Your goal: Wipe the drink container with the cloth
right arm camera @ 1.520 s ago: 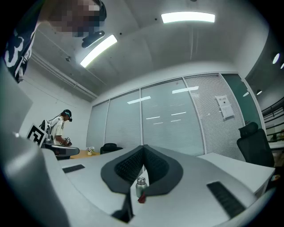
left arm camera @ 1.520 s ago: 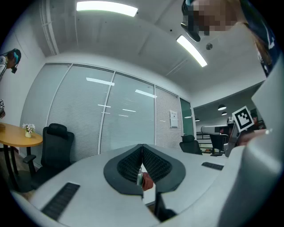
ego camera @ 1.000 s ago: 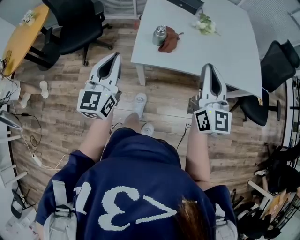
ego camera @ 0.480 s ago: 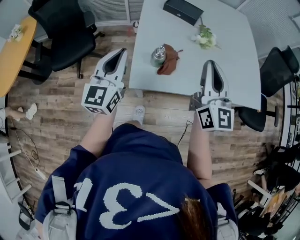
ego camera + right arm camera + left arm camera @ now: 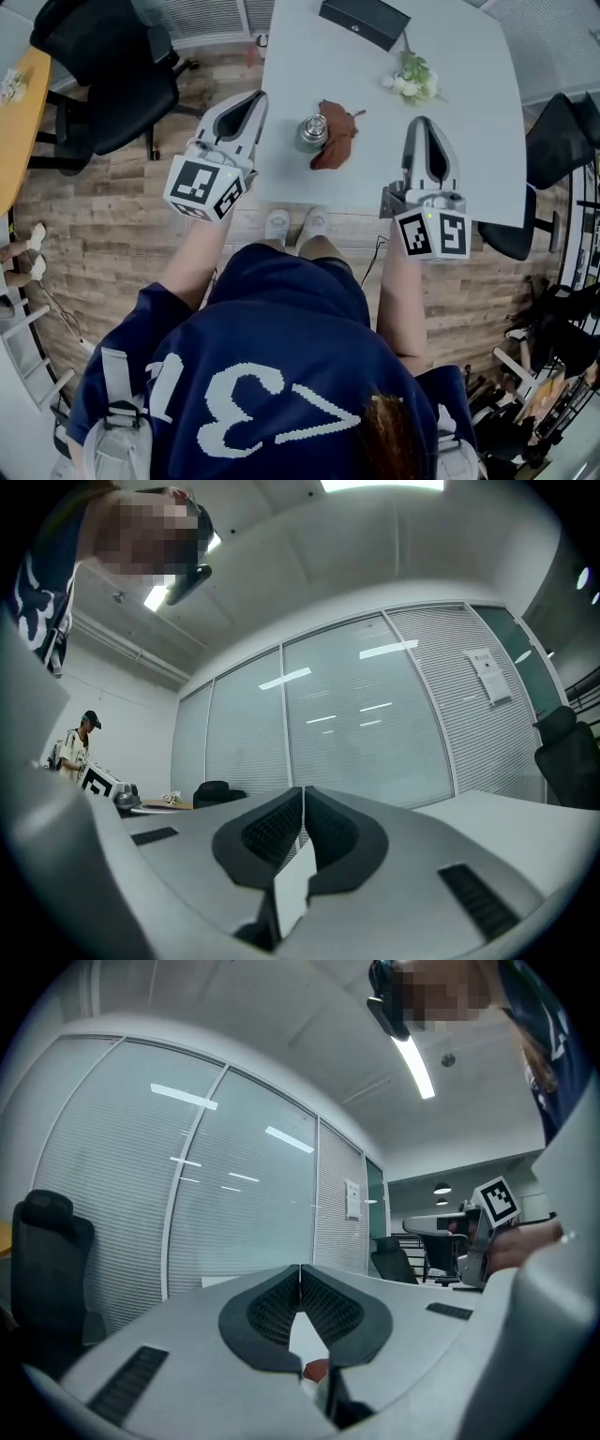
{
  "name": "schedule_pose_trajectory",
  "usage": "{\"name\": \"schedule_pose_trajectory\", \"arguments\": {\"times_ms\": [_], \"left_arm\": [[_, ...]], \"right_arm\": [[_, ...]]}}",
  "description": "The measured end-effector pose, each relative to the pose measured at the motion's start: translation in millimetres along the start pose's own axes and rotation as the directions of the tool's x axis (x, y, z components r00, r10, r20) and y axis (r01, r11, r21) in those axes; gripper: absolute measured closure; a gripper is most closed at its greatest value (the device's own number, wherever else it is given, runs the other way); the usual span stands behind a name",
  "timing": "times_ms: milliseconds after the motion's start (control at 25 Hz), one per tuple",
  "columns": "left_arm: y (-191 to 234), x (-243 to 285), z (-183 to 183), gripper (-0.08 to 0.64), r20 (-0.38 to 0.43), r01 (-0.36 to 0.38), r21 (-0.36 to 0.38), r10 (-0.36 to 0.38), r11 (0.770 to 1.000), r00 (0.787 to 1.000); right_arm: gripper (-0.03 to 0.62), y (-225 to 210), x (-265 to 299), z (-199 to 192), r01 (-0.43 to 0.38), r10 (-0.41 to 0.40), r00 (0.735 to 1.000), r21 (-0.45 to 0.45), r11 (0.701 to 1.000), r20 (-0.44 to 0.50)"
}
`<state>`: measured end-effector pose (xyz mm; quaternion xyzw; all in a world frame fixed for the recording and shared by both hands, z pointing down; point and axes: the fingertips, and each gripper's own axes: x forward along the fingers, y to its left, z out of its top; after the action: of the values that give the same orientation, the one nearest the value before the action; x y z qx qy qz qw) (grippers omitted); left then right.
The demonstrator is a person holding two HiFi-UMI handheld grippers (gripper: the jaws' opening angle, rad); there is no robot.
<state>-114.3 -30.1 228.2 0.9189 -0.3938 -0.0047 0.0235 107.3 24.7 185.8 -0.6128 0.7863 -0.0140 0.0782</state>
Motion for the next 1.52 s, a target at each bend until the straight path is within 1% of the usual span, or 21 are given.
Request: {"name": "schedule_pose_trajectory", "arguments": {"times_ms": [160,280,400,560,680,760,800,840,880,920,1040,1080,1120,1160,1280,1360,1400,1440,1480,1520], "left_arm": [[-5.5,26.8,-20.5,0.542,-0.050,0.033,-0.022,-0.034,0.999,0.998],[-16.6,47.2,-37.8,0.543,-0.082,0.108,-0.065,-0.114,0.992,0.990],[-26.3,67.4,-60.2,0.543,-0.131,0.191,-0.112,-0.205,0.975,0.970],[-29.9,84.2,-90.7,0.541,-0.207,0.240,-0.169,-0.272,0.956,0.940],[-36.5,87.0,-110.9,0.540,-0.250,0.301,-0.210,-0.348,0.930,0.904],[-44.2,88.0,-123.2,0.540,-0.284,0.352,-0.226,-0.407,0.908,0.868],[-47.8,89.2,-128.9,0.532,-0.303,0.380,-0.233,-0.438,0.895,0.846],[-51.6,90.4,-134.3,0.481,-0.322,0.410,-0.242,-0.471,0.879,0.821],[-55.7,91.1,-139.6,0.418,-0.342,0.443,-0.251,-0.507,0.861,0.791],[-60.1,91.4,-144.4,0.396,-0.362,0.480,-0.257,-0.544,0.839,0.757],[-72.3,90.1,-157.8,0.371,-0.433,0.584,-0.251,-0.629,0.772,0.645],[-75.2,89.7,-161.9,0.366,-0.452,0.611,-0.252,-0.650,0.750,0.611],[-77.0,89.8,-164.9,0.360,-0.462,0.632,-0.260,-0.669,0.730,0.583],[-77.9,90.0,-166.7,0.357,-0.460,0.645,-0.278,-0.688,0.711,0.561],[-79.6,90.3,-168.2,0.356,-0.434,0.672,-0.343,-0.745,0.657,0.506],[-83.9,88.5,-169.6,0.357,-0.444,0.698,-0.353,-0.768,0.623,0.461],[-86.1,86.8,-170.9,0.357,-0.459,0.712,-0.348,-0.773,0.610,0.438],[-87.4,85.4,-171.7,0.357,-0.473,0.723,-0.337,-0.772,0.603,0.424],[-87.8,84.5,-170.9,0.359,-0.482,0.731,-0.325,-0.770,0.600,0.418],[-87.8,83.7,-168.3,0.359,-0.483,0.737,-0.315,-0.769,0.598,0.419]], "right_arm": [[0.565,-20.4,25.5,-8.1,-0.048,0.049,0.999,0.024,0.999,-0.019],[0.565,-32.2,45.7,-13.6,-0.114,0.115,0.993,0.037,0.993,-0.035],[0.565,-44.2,61.4,-15.8,-0.165,0.167,0.985,0.043,0.985,-0.041],[0.565,-57.6,76.4,-24.2,-0.206,0.210,0.976,0.063,0.977,-0.063],[0.565,-60.8,84.4,-35.4,-0.215,0.222,0.972,0.088,0.973,-0.078],[0.565,-61.3,87.5,-44.0,-0.213,0.222,0.970,0.098,0.972,-0.095],[0.565,-61.5,89.5,-47.9,-0.209,0.219,0.970,0.101,0.973,-0.102],[0.565,-61.8,91.5,-51.6,-0.203,0.214,0.971,0.104,0.974,-0.109],[0.565,-62.1,93.2,-55.0,-0.195,0.207,0.971,0.108,0.975,-0.116],[0.565,-62.3,94.5,-58.2,-0.185,0.198,0.972,0.112,0.976,-0.122],[0.565,-61.4,95.1,-65.5,-0.156,0.172,0.975,0.117,0.981,-0.143],[0.565,-61.4,94.8,-67.2,-0.147,0.163,0.975,0.115,0.982,-0.148],[0.565,-61.7,94.9,-68.8,-0.137,0.153,0.976,0.113,0.984,-0.153],[0.565,-62.2,95.1,-70.2,-0.128,0.144,0.977,0.109,0.986,-0.156],[0.565,-63.8,95.7,-74.2,-0.107,0.123,0.979,0.100,0.989,-0.164],[0.565,-65.9,93.5,-76.0,-0.092,0.107,0.980,0.097,0.991,-0.170],[0.565,-67.1,91.8,-77.0,-0.083,0.099,0.980,0.097,0.992,-0.172],[0.565,-68.3,90.1,-77.8,-0.075,0.091,0.981,0.097,0.993,-0.174],[0.565,-69.4,88.7,-78.3,-0.067,0.084,0.981,0.097,0.993,-0.174],[0.565,-70.3,87.5,-78.6,-0.062,0.078,0.982,0.097,0.993,-0.174]]}}
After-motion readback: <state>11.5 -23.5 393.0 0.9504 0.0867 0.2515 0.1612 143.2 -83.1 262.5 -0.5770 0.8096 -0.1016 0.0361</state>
